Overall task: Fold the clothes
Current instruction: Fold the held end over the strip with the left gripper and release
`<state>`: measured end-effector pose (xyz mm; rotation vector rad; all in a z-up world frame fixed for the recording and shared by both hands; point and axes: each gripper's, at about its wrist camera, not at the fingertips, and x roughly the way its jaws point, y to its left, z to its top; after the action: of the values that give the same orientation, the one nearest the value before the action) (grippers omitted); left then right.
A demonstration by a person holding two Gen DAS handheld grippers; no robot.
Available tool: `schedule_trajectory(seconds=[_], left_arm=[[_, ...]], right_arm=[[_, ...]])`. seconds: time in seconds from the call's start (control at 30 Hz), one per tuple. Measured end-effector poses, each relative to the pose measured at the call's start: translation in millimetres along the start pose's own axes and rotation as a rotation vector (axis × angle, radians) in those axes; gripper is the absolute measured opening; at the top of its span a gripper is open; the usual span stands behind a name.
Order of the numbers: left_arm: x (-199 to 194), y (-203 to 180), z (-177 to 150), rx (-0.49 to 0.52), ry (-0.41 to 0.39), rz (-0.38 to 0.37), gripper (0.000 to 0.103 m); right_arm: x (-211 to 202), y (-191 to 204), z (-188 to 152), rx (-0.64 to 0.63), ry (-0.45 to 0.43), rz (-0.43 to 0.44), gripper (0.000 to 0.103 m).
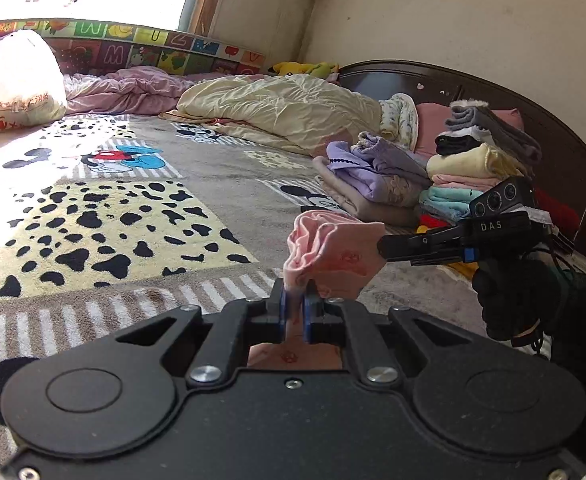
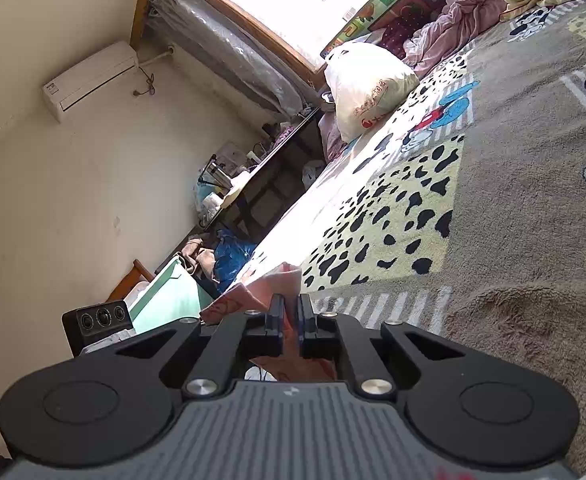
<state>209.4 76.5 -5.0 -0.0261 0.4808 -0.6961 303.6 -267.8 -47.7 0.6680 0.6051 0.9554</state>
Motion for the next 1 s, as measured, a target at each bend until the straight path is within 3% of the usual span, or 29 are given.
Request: schedule_trajectory(seconds=[0.17, 0.23, 0.3, 0.33, 0.4, 0.47, 0.57, 0.63, 0.7, 0.77, 0.83, 0.9, 0.93, 1.0], left_arm=[[-15, -28, -29, 0.179, 0.059, 0.032, 0.006], [-18, -40, -44, 0.241, 0.127, 0.029, 0.006], [-27, -49, -56, 0.262, 0.161, 0.013, 0.023], [-34, -51, -59, 0.253, 0.154, 0.006, 0.028], [-47, -54, -63, 0.225, 0.13, 0.005, 0.046], [-51, -50, -58, 0.147, 0.074, 0.035, 0.046], [-34, -43, -45, 0.003, 0.03, 0.111, 0.045], [-18, -40, -36, -0.078, 0.012, 0.162, 0.037], [4, -42, -30, -0.109, 0.013, 0.197, 0.026], [20, -45, -27, -0.121, 0.016, 0.184, 0.025], [34, -53, -31, -0.063, 0.065, 0.165, 0.025], [49, -66, -45, 0.101, 0.205, 0.193, 0.025], [52, -72, -51, 0.17, 0.236, 0.204, 0.025], [48, -80, -63, 0.285, 0.223, 0.22, 0.025]], right_arm=[[-29, 22, -38, -0.063, 0.05, -0.038, 0.008], [-37, 28, -55, -0.105, 0.098, -0.094, 0.008], [-43, 32, -70, -0.133, 0.163, -0.144, 0.012], [-46, 34, -78, -0.145, 0.211, -0.165, 0.013], [-57, 45, -93, -0.2, 0.273, -0.208, 0.027], [-70, 54, -101, -0.223, 0.282, -0.223, 0.031], [-82, 63, -100, -0.219, 0.207, -0.217, 0.031], [-74, 67, -92, -0.223, 0.151, -0.218, 0.031], [-61, 71, -82, -0.232, 0.097, -0.214, 0.031], [-40, 75, -69, -0.238, 0.045, -0.203, 0.031], [-21, 73, -61, -0.254, 0.023, -0.205, 0.031], [2, 66, -57, -0.279, 0.044, -0.225, 0.031], [13, 62, -55, -0.292, 0.054, -0.235, 0.031], [30, 53, -68, -0.361, 0.178, -0.273, 0.031]])
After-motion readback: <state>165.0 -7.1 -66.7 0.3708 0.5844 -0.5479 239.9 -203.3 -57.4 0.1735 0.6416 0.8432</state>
